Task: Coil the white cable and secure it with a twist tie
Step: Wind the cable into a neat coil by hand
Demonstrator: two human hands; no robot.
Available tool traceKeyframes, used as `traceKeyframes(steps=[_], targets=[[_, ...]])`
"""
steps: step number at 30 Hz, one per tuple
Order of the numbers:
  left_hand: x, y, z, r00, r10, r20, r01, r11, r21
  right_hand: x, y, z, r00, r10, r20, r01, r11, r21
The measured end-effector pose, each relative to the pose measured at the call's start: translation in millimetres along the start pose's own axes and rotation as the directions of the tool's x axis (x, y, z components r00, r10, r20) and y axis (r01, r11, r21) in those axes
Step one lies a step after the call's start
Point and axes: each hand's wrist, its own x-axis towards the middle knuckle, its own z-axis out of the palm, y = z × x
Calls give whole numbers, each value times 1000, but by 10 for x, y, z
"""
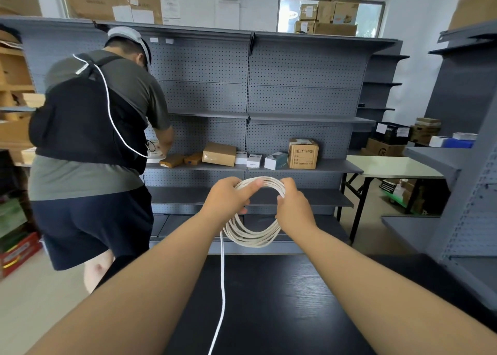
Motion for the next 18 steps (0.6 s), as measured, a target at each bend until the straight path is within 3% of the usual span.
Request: traceKeyframes(steps=[5, 9, 13, 18], targets=[[-47, -72, -77, 993, -47, 113, 67, 981, -181, -16, 26, 55, 967, 250, 54, -255, 920, 299], [-108, -146, 4, 998, 54, -38, -57, 994, -90, -63, -2, 110, 943, 312, 116, -331, 847, 416], [-142, -188, 73, 969, 161, -188, -145, 985, 95, -104, -24, 101, 990, 124, 63, -135, 963, 231], [-154, -208, 89, 960, 260, -100, -218, 926, 308, -121, -7, 55, 985, -168, 31, 167, 986, 29]])
